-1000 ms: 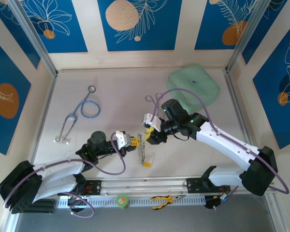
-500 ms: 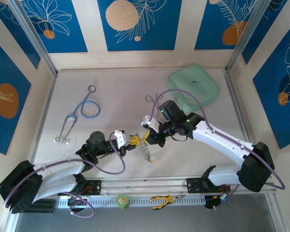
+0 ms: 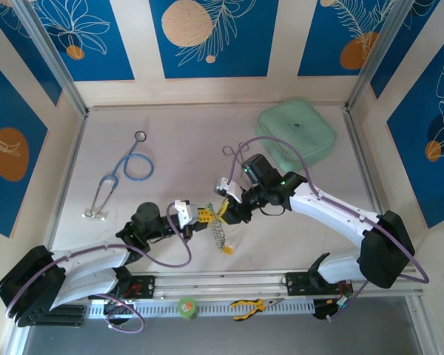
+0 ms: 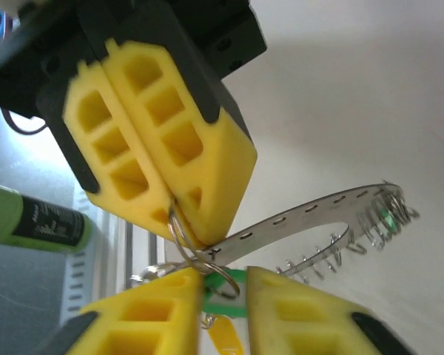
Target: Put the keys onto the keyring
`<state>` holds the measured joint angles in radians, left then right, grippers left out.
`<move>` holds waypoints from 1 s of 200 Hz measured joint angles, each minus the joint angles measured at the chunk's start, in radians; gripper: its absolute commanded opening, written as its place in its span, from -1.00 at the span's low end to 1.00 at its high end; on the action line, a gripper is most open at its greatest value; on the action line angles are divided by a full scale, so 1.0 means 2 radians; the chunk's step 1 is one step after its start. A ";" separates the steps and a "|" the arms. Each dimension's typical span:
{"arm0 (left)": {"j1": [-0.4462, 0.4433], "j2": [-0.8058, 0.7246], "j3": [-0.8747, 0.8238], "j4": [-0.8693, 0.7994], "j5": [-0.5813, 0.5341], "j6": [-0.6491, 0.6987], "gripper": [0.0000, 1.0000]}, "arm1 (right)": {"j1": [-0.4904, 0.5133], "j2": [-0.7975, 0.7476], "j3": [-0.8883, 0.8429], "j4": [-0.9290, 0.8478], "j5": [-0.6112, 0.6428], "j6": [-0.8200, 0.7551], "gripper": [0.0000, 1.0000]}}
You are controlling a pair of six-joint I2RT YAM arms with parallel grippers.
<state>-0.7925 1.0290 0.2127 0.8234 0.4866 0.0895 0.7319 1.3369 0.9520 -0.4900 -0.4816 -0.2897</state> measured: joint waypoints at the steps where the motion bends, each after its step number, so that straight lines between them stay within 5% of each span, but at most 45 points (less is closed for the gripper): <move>1: 0.000 0.000 0.000 0.000 0.000 0.000 -1.00 | 0.000 0.000 0.000 0.001 0.000 0.000 -0.37; 98: 0.000 0.021 -0.016 0.070 -0.001 -0.037 -1.00 | -0.007 -0.141 -0.121 0.128 0.068 0.009 -0.10; 200: 0.000 0.027 -0.016 0.082 0.000 -0.047 -1.00 | 0.050 -0.091 -0.159 0.212 0.128 -0.010 -0.18</move>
<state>-0.7925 1.0821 0.1806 0.9867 0.4862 -0.0036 0.8322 1.1542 0.6350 -0.0666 -0.2256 -0.3088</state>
